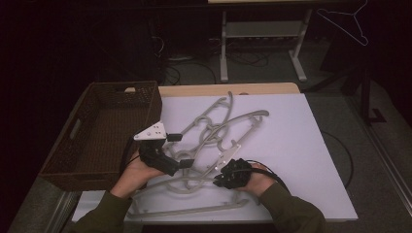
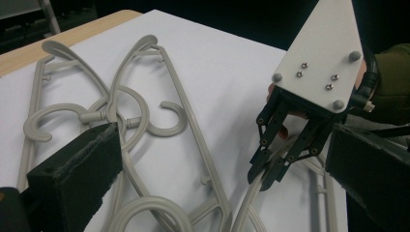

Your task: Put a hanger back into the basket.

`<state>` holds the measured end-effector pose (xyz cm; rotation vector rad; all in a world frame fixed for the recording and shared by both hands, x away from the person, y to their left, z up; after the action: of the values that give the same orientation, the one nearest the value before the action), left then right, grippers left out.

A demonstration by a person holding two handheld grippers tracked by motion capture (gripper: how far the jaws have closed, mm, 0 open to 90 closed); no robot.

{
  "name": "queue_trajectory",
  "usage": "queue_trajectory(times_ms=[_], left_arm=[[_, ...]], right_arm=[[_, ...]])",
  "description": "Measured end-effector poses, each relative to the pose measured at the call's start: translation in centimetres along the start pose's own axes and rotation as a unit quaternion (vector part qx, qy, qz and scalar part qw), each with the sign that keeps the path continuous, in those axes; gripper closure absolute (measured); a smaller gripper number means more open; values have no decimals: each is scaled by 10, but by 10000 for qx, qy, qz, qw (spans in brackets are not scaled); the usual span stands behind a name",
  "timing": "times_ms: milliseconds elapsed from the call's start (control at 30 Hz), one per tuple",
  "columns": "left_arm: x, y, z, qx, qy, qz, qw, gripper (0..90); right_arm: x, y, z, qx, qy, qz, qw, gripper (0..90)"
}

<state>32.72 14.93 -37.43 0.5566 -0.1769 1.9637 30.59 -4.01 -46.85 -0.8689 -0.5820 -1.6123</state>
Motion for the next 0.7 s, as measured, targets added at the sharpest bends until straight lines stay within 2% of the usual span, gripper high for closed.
queue_trajectory(times_ms=[333, 500, 700], left_arm=[[1, 0, 1, 2, 23, 7, 10000, 0], [0, 1, 0, -4, 6, -1, 10000, 0], [-3, 0, -3, -17, -59, -11, 10000, 0]], right_arm=[[27, 5, -13, 187, 197, -49, 9996, 814], [46, 14, -31, 120, 186, -73, 9997, 815], [69, 32, -59, -52, 100, -249, 9996, 814]])
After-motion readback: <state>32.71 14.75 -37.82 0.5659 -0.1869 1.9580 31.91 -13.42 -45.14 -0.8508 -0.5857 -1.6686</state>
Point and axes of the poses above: each handheld gripper's, and its own axes: x roughly backward along the jaws, z roughly out of its top, y roughly to its right, the point moved 5 cm from there along -x, roughly forward along the jaws, and after that the axes turned 3 degrees about z, right-handed, at the moved point
